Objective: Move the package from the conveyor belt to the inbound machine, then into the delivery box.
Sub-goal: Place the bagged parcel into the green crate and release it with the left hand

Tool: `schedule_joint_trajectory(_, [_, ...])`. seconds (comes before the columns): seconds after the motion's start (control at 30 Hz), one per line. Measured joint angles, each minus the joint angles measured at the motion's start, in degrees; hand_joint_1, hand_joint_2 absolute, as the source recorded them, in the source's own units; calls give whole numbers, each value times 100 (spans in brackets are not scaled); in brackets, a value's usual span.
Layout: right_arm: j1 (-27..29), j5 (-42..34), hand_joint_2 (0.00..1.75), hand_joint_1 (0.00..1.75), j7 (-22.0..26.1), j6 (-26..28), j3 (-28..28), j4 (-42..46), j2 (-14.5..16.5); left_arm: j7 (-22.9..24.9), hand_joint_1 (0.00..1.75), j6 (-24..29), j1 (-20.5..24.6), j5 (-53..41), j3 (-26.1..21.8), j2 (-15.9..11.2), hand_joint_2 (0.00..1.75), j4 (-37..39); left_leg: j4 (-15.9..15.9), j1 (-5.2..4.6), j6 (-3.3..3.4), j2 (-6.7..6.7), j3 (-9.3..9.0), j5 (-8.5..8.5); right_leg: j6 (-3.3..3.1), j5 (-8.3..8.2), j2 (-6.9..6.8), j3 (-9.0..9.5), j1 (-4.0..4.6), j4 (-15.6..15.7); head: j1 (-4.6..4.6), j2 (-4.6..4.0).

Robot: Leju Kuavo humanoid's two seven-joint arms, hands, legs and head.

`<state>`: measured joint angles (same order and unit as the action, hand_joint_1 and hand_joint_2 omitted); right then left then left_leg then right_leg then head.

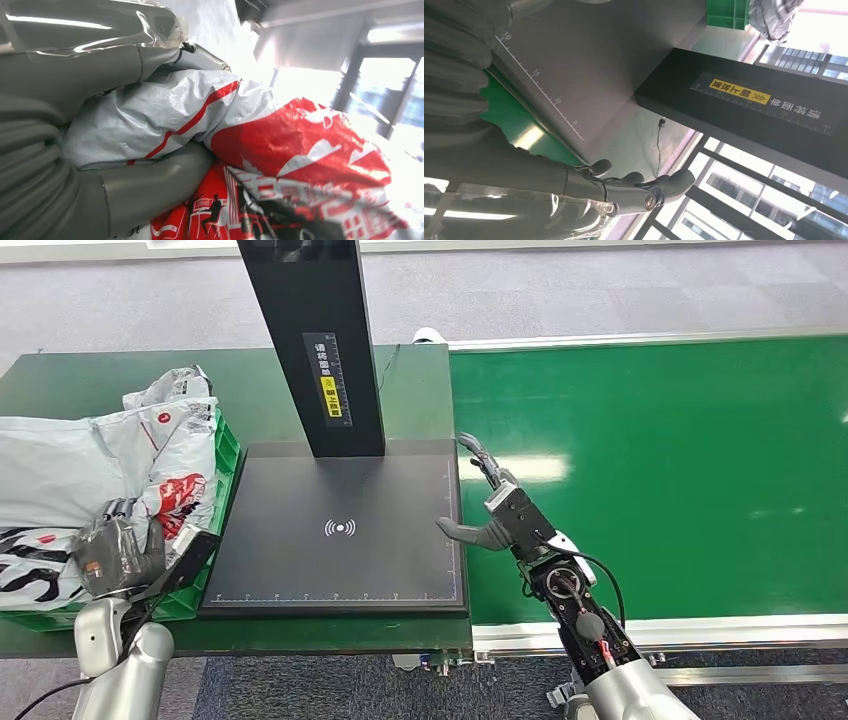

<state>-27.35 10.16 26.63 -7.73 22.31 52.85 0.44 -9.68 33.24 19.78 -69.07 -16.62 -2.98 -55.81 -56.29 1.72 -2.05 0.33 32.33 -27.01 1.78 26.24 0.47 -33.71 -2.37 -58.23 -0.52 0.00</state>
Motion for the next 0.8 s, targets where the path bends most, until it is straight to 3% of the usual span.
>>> schedule_joint_trajectory(0.07, [-46,2,175,0,9,-17,2,-43,3,289,165,-191,36,62,94,-25,175,60,1,-1,1,-8,-3,1,0,1,-15,10,0,0,-1,0])
schedule_joint_trajectory(0.17, [-101,24,175,0,44,-27,5,-119,22,761,34,-157,98,153,136,-60,175,183,4,-1,1,-13,-18,1,0,2,-20,33,-1,0,-1,0])
schedule_joint_trajectory(0.2, [-119,36,175,0,55,-30,7,-145,33,812,0,-33,99,202,136,-73,175,217,5,-1,1,-11,-24,0,0,3,-18,37,-1,0,-1,0])
schedule_joint_trajectory(0.37, [-191,55,175,0,62,-58,27,-230,55,492,0,586,-72,458,-20,-103,175,164,6,1,-2,0,-38,2,-1,2,-7,37,2,-1,0,0])
schedule_joint_trajectory(0.47, [-200,39,175,0,53,-62,42,-252,63,-248,0,652,-260,601,-361,7,175,-181,5,1,-3,6,-30,3,-1,2,1,24,2,-2,0,0])
schedule_joint_trajectory(0.67, [-206,-3,175,0,54,-60,101,-294,104,-2560,0,678,-379,1478,-1526,592,175,-983,2,0,-3,4,4,3,0,1,2,-8,1,-1,-2,0])
schedule_joint_trajectory(0.8, [-228,-7,175,0,60,-53,144,-331,132,-2871,0,678,-395,1773,-2038,878,175,-1327,1,1,-3,3,18,2,0,1,1,-22,1,-1,-1,0])
